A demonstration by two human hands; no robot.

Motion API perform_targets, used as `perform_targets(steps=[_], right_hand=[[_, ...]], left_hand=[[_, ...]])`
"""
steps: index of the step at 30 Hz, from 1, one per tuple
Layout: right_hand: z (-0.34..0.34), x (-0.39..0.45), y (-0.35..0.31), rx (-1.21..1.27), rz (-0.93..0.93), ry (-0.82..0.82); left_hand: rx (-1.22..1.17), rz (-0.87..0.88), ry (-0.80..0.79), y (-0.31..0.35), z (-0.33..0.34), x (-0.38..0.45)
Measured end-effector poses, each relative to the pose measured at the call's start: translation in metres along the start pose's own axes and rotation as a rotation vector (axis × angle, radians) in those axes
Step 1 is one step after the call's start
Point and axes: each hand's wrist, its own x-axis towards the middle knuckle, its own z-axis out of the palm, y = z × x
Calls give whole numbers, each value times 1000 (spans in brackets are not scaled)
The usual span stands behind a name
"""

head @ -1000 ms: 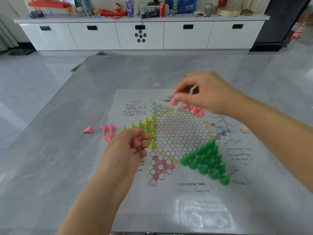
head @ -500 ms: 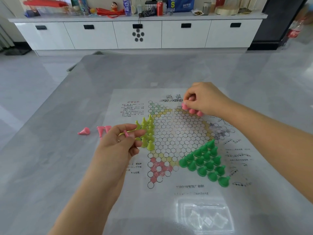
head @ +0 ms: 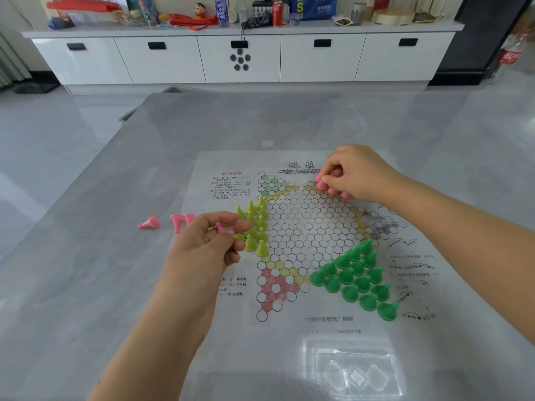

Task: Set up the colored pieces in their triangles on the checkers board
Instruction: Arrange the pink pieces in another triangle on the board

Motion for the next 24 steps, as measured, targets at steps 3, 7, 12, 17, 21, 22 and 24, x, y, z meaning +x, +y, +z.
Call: perform_targets(steps=[3,7,12,17,21,22,24], right_hand=[[0,0,-1,-20,-13,8],[0,-1,-1,-78,-38,10],[-13,-2,-2,-37,-32,59],[-24,-8,-30,-47,-119,92],[-8,-18,-84,-50,-335,-31],[-1,-20,-98,-88,-404,-85],[17,-21,-121,-134,-505,-206]], left_hand=[[-2,-5,0,0,1,0],[-15,-13,10,1,-1,2],[-105,-22,71,8,-12,5],[-180,-20,156,19,-28,8],[-327,-56,255,28,-53,13],[-366,-69,276,29,-60,14],[-456,-88,292,30,-68,15]])
